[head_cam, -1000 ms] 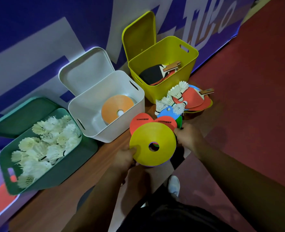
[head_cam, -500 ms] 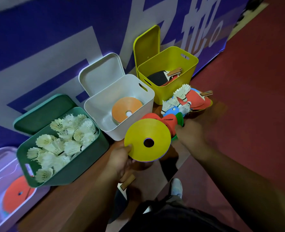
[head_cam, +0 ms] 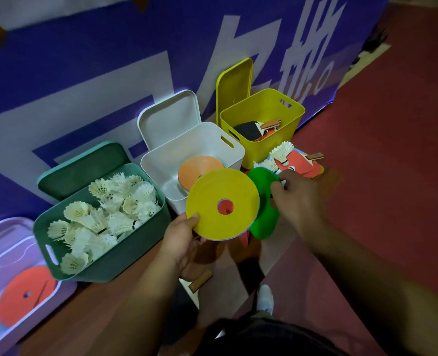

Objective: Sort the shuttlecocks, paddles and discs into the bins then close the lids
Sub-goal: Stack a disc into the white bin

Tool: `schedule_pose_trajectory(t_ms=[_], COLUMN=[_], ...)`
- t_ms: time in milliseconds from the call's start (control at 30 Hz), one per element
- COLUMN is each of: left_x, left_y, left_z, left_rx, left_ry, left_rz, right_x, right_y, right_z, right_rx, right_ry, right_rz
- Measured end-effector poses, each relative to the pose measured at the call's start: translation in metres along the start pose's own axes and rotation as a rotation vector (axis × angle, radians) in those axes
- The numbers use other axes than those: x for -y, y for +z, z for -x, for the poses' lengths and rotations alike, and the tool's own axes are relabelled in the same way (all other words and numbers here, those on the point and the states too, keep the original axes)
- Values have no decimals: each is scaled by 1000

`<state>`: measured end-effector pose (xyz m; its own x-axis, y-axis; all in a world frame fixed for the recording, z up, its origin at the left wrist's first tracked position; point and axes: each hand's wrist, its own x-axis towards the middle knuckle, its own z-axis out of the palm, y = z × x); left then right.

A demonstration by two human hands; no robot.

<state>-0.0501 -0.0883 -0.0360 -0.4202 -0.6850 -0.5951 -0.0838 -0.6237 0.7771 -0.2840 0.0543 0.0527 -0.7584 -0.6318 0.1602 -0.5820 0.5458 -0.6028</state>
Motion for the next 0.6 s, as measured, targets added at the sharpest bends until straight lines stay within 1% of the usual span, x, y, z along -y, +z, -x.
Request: schedule_pose_trajectory(t_ms=[67, 133, 300, 467, 600], left_x=[-5, -10, -21, -25, -27], left_y=[0, 0, 2, 3, 5], left_z=[2, 1, 0, 2, 5], left_rx=[16, 26, -6, -53, -133], left_ry=[20, 39, 116, 212, 273], left_rz=[21, 35, 45, -115, -269], right_x=[6, 11, 28, 32, 25], right_y=[-3, -3, 5, 21, 34], right_z=[-3, -8, -12, -10, -10], right_rx=[8, 48, 224, 337, 368], right_ry=[22, 86, 195, 215, 267], right_rz=[-113, -234, -484, -563, -613])
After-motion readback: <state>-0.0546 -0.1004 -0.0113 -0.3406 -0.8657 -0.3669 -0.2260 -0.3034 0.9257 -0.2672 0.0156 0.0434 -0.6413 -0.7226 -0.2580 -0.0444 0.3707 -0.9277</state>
